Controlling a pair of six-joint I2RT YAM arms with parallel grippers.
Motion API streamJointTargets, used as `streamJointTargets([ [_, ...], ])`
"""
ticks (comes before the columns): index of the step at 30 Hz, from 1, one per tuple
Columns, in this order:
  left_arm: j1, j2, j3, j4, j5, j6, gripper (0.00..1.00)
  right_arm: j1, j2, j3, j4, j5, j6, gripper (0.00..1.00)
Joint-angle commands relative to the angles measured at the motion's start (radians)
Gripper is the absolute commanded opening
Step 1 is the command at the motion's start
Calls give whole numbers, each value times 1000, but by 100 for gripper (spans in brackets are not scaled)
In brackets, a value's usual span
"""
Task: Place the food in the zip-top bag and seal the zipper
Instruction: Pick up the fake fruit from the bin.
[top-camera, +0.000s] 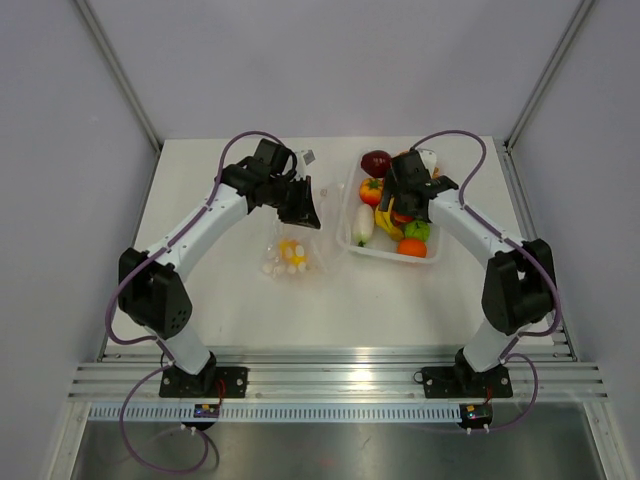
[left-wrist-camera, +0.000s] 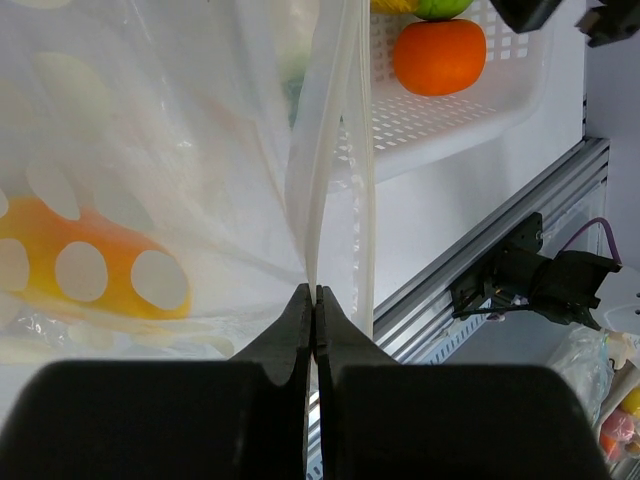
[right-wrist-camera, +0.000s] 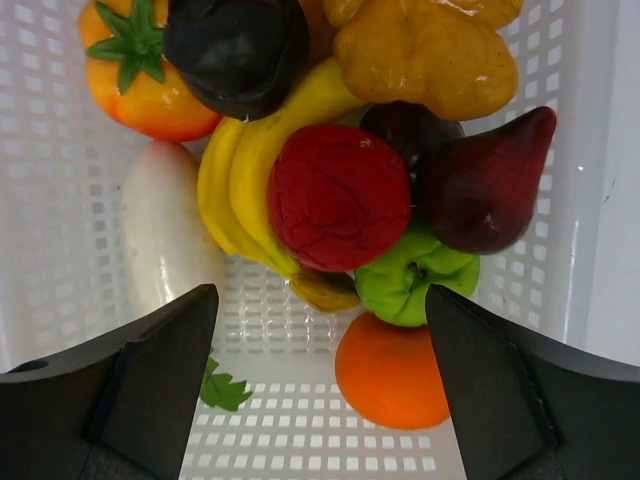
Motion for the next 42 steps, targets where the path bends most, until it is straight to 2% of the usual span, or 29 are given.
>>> streamJointTargets([
  [1, -1, -47, -3, 23, -6, 0, 0, -10, 66, 75, 26, 41, -26, 93],
  [18, -1, -43, -20, 25, 1, 1, 0, -24, 197, 87, 104, 84, -56, 92],
  [22, -1, -43, -23, 25, 5, 3, 0, -24, 182, 52, 156, 77, -56, 85],
  [25, -1, -43, -22, 22, 5, 6, 0, -26, 177, 44, 170, 75, -58, 84],
  [28, -1, -43, -22, 20, 5, 6, 0, -27, 171, 38, 177, 69, -63, 76],
  [29, -1, -43, -22, 20, 3, 6, 0, -26, 159, 35, 182, 64, -61, 70],
  [31, -2, -42, -22, 20, 3, 7, 0, -27, 140, 15, 193, 50, -53, 67],
  [42, -2, -14, 1, 28, 15, 4, 0, -26, -85, -82, 185, -23, 2, 59],
])
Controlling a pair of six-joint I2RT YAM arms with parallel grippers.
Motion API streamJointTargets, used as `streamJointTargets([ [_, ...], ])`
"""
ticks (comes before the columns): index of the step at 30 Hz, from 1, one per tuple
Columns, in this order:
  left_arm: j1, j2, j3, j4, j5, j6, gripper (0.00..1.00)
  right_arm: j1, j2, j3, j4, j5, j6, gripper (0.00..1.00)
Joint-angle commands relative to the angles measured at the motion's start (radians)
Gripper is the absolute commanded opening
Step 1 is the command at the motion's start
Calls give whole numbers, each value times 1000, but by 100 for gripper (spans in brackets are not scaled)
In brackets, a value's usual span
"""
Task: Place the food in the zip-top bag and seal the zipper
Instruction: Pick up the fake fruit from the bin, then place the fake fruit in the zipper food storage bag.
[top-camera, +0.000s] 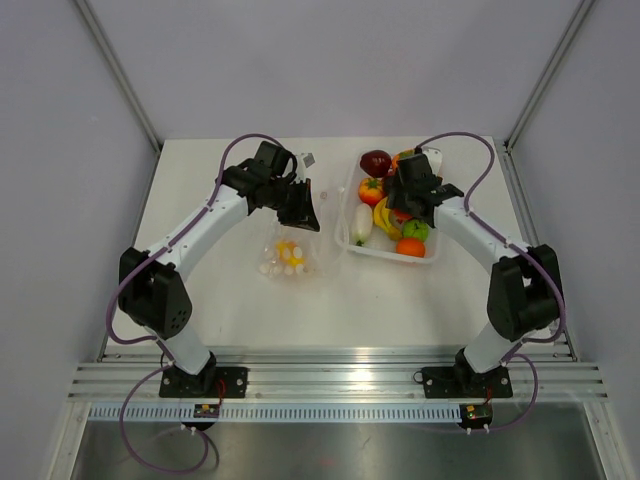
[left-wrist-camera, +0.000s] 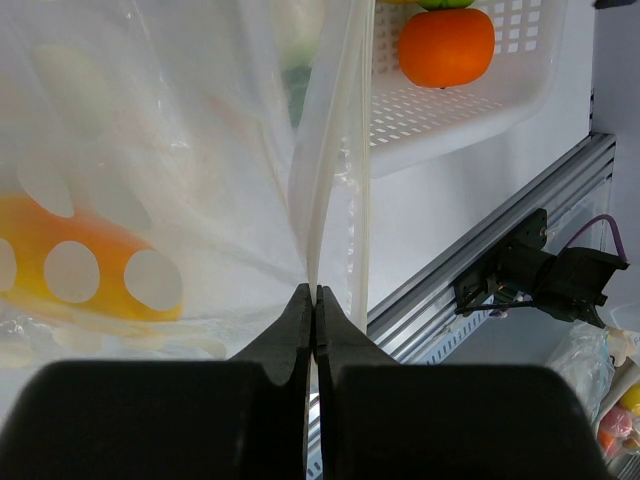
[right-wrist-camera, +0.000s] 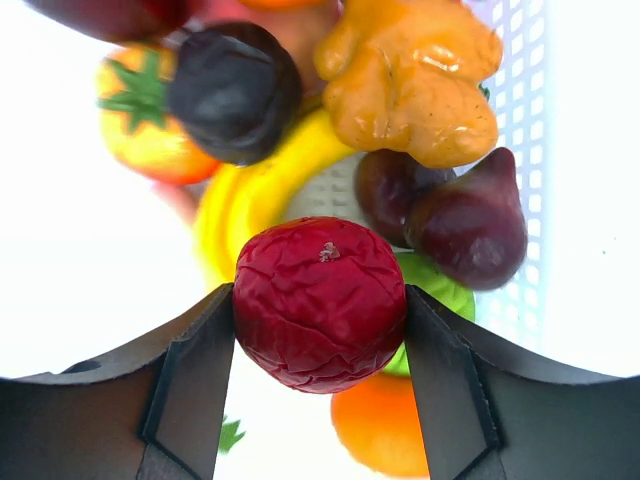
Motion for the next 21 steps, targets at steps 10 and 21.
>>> streamJointTargets([
  [10, -4, 7, 48, 17, 22, 15, 0, 129, -257, 21, 2, -177, 35, 56],
  [21, -2, 29, 97, 8, 37, 5, 0, 299, -207, 71, 68, -265, 119, 57],
])
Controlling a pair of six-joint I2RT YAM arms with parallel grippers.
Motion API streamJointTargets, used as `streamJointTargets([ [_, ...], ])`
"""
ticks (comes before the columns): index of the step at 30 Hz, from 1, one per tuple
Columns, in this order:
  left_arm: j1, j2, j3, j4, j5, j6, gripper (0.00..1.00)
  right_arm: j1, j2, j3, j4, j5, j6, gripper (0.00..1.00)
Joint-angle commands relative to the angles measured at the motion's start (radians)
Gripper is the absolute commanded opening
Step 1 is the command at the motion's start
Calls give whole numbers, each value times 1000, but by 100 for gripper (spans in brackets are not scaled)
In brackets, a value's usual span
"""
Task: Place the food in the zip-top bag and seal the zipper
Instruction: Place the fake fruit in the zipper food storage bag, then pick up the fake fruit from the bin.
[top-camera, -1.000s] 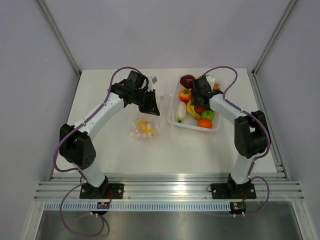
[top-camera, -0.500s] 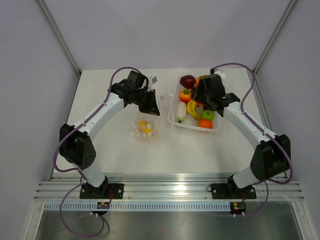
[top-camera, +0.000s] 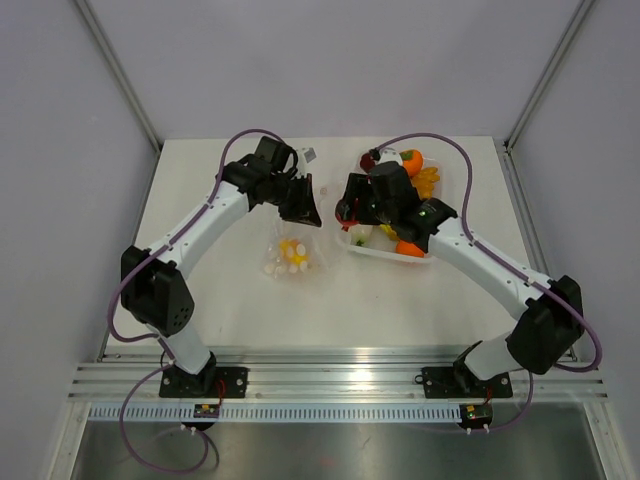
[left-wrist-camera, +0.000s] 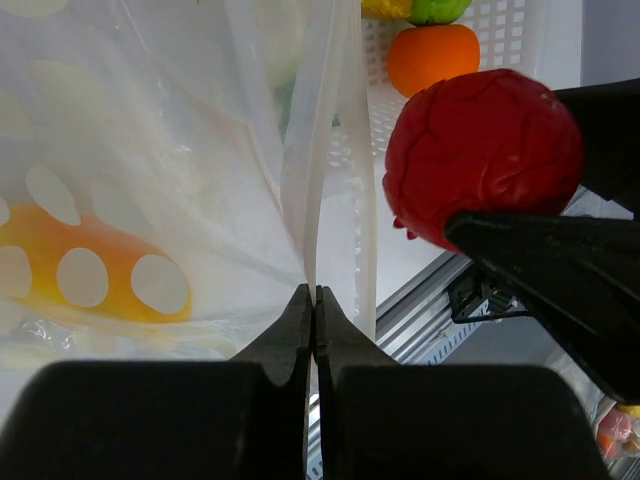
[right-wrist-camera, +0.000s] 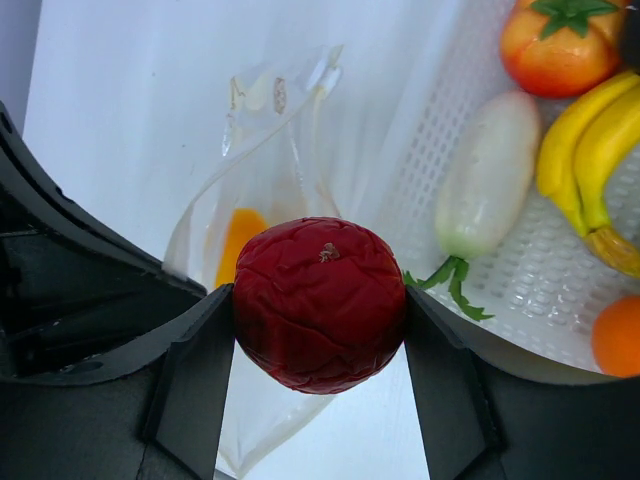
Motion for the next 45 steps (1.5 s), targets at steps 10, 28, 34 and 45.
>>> streamJointTargets([
  [10, -2, 8, 63, 32, 49, -9, 0, 50, 105, 117, 31, -60, 27, 92],
  [28, -2, -13, 31, 42, 39, -12, 0, -269, 8, -27, -119, 391, -143, 79],
  [34, -2, -19, 22, 47, 40, -15, 0, -289, 143, -20, -87, 442, -243, 82],
  [45, -2, -21, 18, 35, 36, -12, 0, -310, 263, -12, -14, 404, -286, 77],
])
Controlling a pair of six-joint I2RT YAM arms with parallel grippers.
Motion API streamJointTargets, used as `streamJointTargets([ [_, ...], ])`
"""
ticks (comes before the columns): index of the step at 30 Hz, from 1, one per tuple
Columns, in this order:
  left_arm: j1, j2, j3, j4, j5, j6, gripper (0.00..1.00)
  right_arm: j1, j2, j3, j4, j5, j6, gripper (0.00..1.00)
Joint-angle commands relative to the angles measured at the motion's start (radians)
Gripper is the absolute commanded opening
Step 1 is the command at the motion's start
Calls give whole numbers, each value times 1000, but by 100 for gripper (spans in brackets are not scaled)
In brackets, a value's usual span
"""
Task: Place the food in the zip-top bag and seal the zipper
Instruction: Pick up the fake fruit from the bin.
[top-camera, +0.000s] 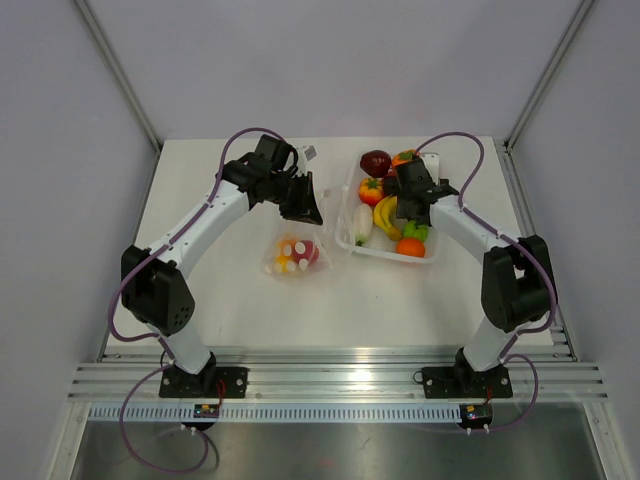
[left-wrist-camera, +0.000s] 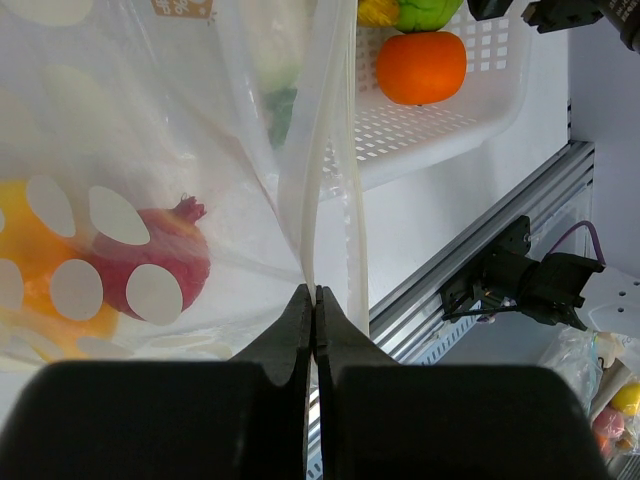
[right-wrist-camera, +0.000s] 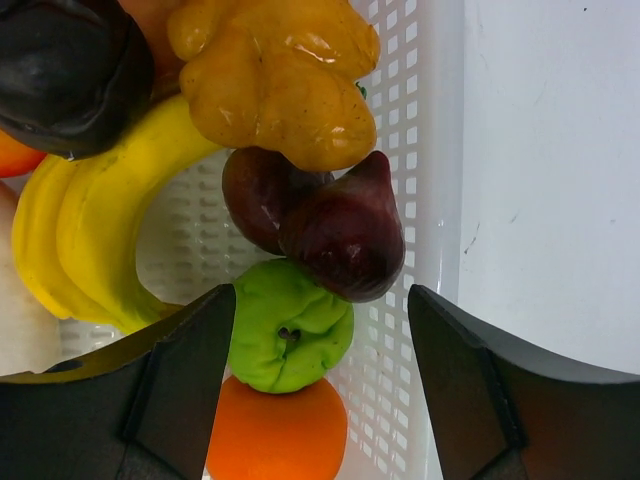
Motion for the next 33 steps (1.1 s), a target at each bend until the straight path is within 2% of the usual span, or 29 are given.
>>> streamJointTargets([
  [1, -2, -26, -2, 34, 24, -2, 0, -16, 26, 10, 68, 5, -25, 77],
  [10, -2, -18, -6, 34, 26, 1, 0, -35, 79, 19, 105, 5, -39, 77],
  [12, -2, -17, -8, 32, 26, 4, 0, -35, 82, 19, 114, 7, -42, 75],
  [16, -2, -15, -16, 38, 32, 4, 0, -38, 76, 13, 118, 13, -39, 61],
  [22, -2, -12, -23, 47, 33, 2, 0, -38, -29, -53, 143, -31, -11, 46],
  [27, -2, -12, -26, 52, 35, -2, 0, -38, -124, -97, 122, -99, 32, 46],
  [33, -2, -6, -20, 60, 36, -7, 0, -27, -289, -142, 94, -313, 110, 46],
])
